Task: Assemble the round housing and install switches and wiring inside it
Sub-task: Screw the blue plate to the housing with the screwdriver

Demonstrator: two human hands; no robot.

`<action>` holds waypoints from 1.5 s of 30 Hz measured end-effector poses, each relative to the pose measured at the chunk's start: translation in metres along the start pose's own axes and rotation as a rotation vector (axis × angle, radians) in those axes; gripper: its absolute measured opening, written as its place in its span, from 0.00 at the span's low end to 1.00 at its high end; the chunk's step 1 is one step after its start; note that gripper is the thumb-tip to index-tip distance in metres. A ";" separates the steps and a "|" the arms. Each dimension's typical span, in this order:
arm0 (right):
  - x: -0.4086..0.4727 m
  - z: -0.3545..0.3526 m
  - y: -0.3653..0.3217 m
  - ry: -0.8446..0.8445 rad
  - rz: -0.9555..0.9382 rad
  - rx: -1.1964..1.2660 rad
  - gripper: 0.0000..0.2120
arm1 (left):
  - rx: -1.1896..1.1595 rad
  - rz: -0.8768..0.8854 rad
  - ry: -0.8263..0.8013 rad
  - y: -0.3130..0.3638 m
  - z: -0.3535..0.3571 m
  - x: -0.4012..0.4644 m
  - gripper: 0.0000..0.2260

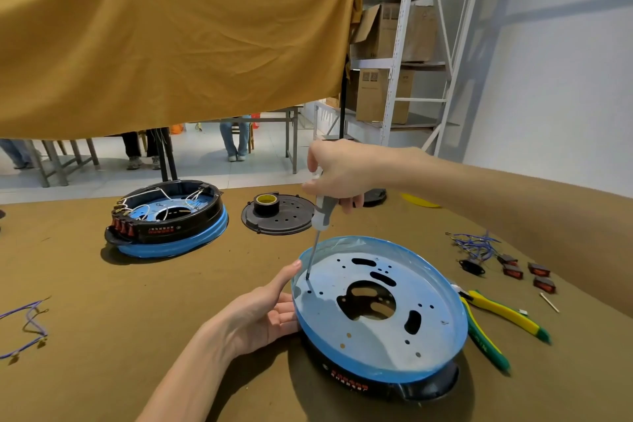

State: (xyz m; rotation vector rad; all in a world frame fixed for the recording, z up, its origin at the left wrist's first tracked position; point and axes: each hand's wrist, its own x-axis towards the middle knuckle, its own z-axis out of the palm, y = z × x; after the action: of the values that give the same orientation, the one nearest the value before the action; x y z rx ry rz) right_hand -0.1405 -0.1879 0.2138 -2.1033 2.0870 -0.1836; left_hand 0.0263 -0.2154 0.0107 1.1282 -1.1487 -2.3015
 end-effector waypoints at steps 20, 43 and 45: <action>-0.001 -0.005 -0.001 -0.068 0.000 -0.004 0.27 | 0.029 0.001 0.008 0.001 0.003 0.002 0.36; 0.003 -0.008 -0.007 -0.088 -0.010 -0.115 0.17 | 0.064 0.010 0.036 0.000 0.005 0.003 0.37; 0.002 -0.011 -0.007 -0.148 -0.014 -0.090 0.17 | 0.066 0.018 0.034 -0.001 0.004 0.004 0.37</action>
State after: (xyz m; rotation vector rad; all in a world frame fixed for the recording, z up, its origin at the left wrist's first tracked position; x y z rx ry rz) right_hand -0.1357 -0.1901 0.2259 -2.1111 2.0306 0.0635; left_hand 0.0203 -0.2154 0.0093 1.1712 -1.2247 -2.2376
